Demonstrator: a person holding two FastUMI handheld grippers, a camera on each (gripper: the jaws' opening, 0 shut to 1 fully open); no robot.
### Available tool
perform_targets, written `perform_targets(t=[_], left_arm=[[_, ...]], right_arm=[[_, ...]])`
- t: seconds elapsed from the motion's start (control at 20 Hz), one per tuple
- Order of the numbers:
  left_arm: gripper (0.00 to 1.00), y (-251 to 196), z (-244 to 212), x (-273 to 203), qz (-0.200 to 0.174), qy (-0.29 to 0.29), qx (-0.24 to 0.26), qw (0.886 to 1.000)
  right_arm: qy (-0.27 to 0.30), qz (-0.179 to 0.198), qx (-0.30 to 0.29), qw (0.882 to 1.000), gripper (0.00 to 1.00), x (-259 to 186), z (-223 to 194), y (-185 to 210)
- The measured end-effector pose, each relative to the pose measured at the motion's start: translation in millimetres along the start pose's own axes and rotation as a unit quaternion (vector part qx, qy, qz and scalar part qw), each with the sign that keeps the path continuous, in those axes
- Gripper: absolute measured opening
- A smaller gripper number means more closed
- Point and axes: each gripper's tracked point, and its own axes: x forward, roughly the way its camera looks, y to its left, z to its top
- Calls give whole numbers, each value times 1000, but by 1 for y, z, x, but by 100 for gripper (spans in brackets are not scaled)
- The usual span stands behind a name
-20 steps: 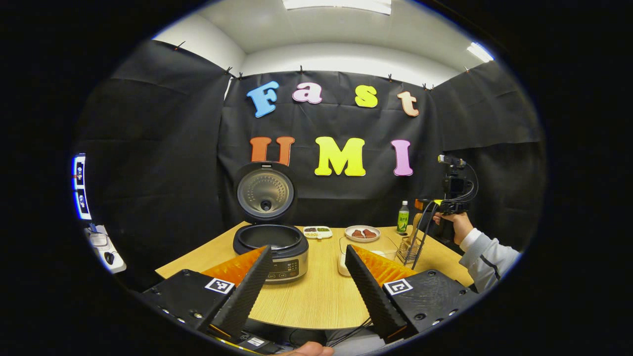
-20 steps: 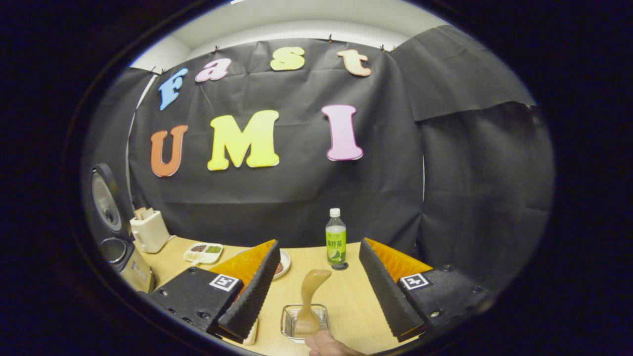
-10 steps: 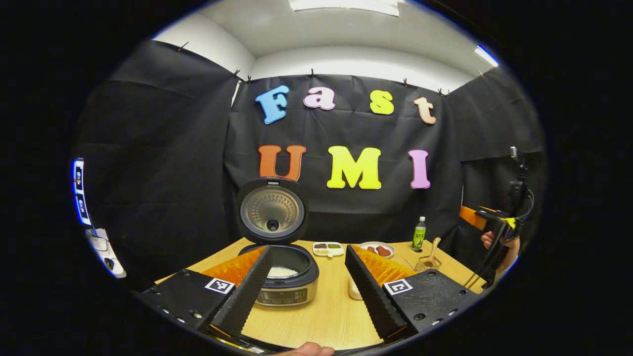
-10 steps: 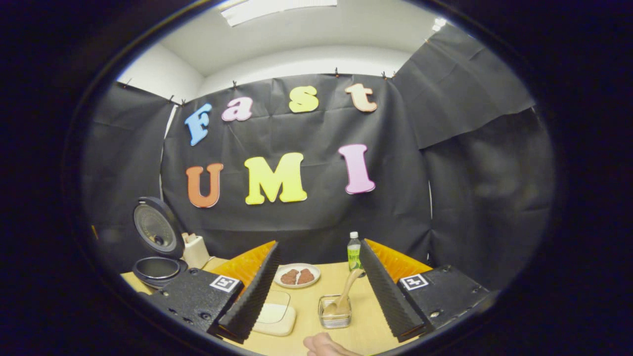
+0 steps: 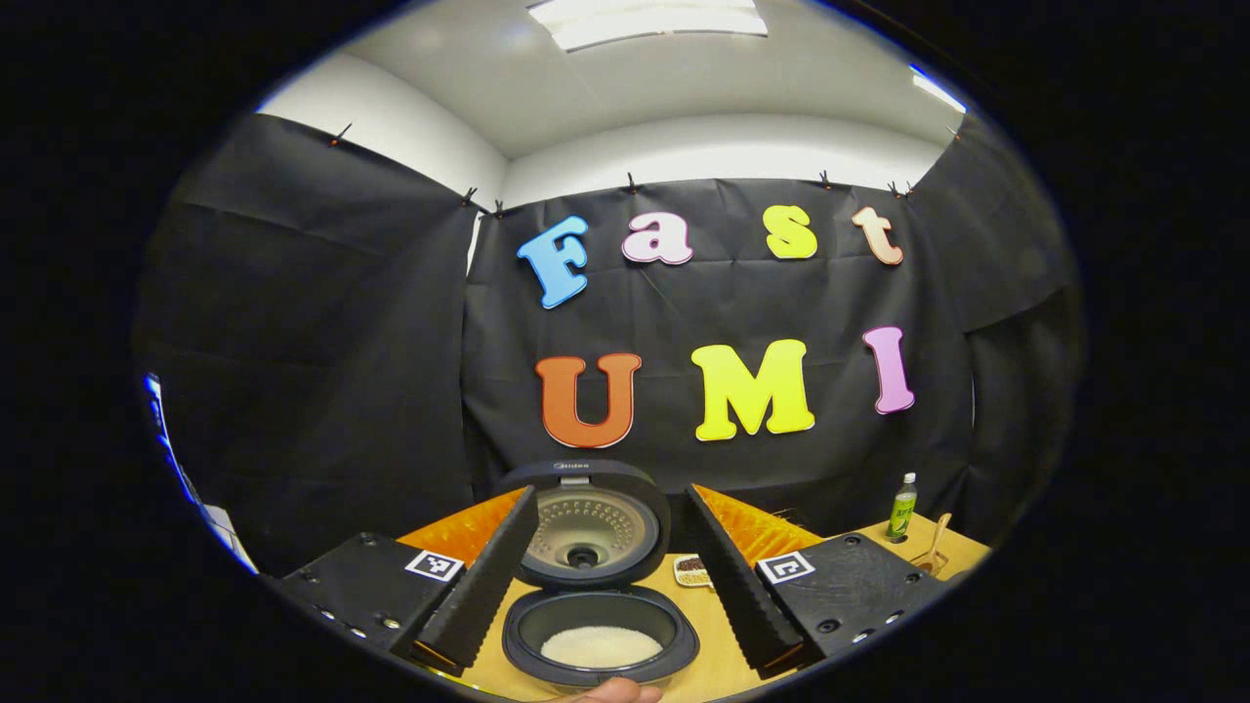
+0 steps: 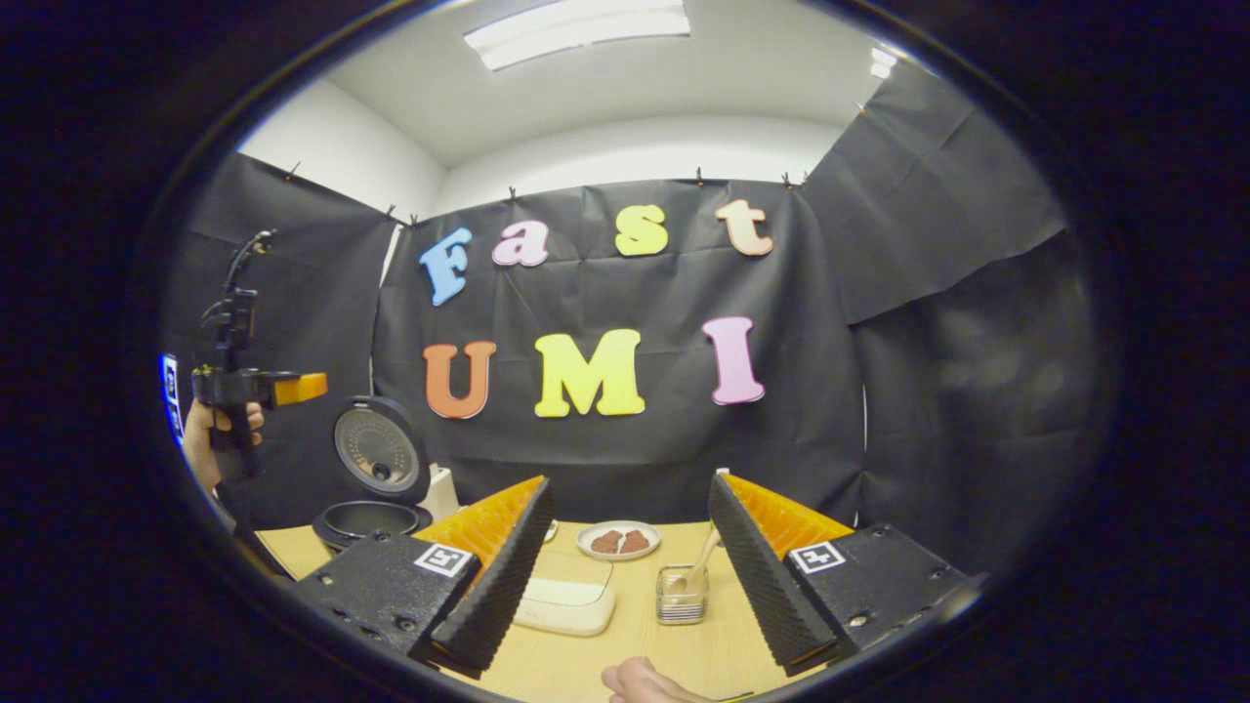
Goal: Close the left gripper, press the button to open the rice cooker; take a wooden spoon from the chopstick holder with the right hand, scoop a spoonful of rice and pour it into the rice cooker, then put the wooden spoon back into the chopstick holder.
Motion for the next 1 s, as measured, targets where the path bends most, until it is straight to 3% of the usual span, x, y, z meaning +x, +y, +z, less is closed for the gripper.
perform_targets(t=[0.35,0.55,0.9,1.0], left_arm=[[96,4,-17,116,8,38,20,999],[95,23,-25,173,31,57,-40,997],[96,56,-75,213,82,153,-24,985],[100,53,-75,210,70,155,-33,985]], right_arm=[[-21,3,17,1000,100,-16,-11,-24],[-20,-10,13,1000,100,-11,-26,-36],[16,-18,13,1000,100,0,-46,-29],[16,-13,8,1000,99,-2,-45,-22]])
